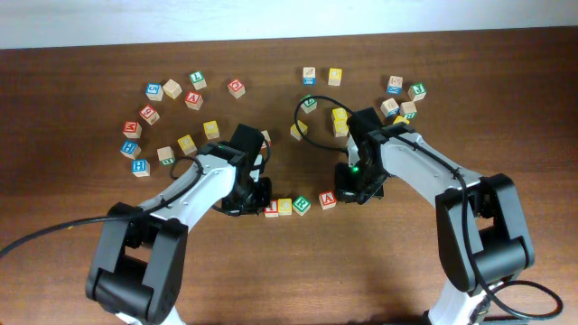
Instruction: Spell out ICRA
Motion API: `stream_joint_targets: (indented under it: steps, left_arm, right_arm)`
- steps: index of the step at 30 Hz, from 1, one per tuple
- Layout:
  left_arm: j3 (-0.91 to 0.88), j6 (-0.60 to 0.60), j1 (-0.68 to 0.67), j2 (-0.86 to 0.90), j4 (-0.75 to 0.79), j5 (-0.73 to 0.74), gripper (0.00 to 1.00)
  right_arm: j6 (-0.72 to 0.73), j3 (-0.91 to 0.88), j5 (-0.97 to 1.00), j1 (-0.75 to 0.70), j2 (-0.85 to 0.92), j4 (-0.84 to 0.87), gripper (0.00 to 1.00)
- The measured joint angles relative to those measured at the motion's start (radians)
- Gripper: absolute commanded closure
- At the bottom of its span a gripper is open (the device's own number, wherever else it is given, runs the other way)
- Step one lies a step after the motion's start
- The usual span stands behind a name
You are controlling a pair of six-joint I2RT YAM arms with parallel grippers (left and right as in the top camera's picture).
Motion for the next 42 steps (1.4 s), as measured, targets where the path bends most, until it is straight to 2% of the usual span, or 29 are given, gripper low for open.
stream_joint_targets:
  steps: [14, 19, 25, 31, 34, 37, 39, 42]
  left_arm:
    - [0.0, 0.0, 0.0, 0.0, -0.023, 0.027, 1.0]
    - [0.0, 0.008, 0.0, 0.0, -0.023, 0.077, 1.0]
    - [0.0, 0.013, 0.0, 0.0, -0.023, 0.084, 1.0]
    - [0.0, 0.027, 0.0, 0.0, -0.028, 0.043, 0.87]
    - [0.0, 0.027, 0.005, 0.0, -0.032, -0.023, 0.86]
    - [0.0, 0.027, 0.043, 0.0, -0.045, -0.065, 0.87]
    - [-0.001, 0.027, 0.092, 0.0, -0.049, -0.075, 0.86]
    - [-0.001, 0.027, 0.148, 0.0, -0.049, -0.084, 0.86]
  right_arm:
    - [0.0, 0.0, -0.013, 0.0, 0.0, 0.011, 0.96]
    - [0.0, 0.0, -0.058, 0.0, 0.0, 0.011, 0.96]
    - [0.038, -0.001, -0.076, 0.036, 0.0, 0.035, 0.96]
    - [0.072, -0.001, -0.05, 0.042, 0.0, 0.048, 0.96]
    - [0.071, -0.001, 0.012, 0.041, 0.0, 0.037, 0.96]
    - [0.032, 0.061, 0.049, 0.021, 0.007, -0.126, 0.96]
    - [0.011, 0.198, 0.055, 0.012, 0.011, -0.26, 0.96]
    - [-0.029, 0.312, 0.051, 0.053, 0.008, -0.319, 0.96]
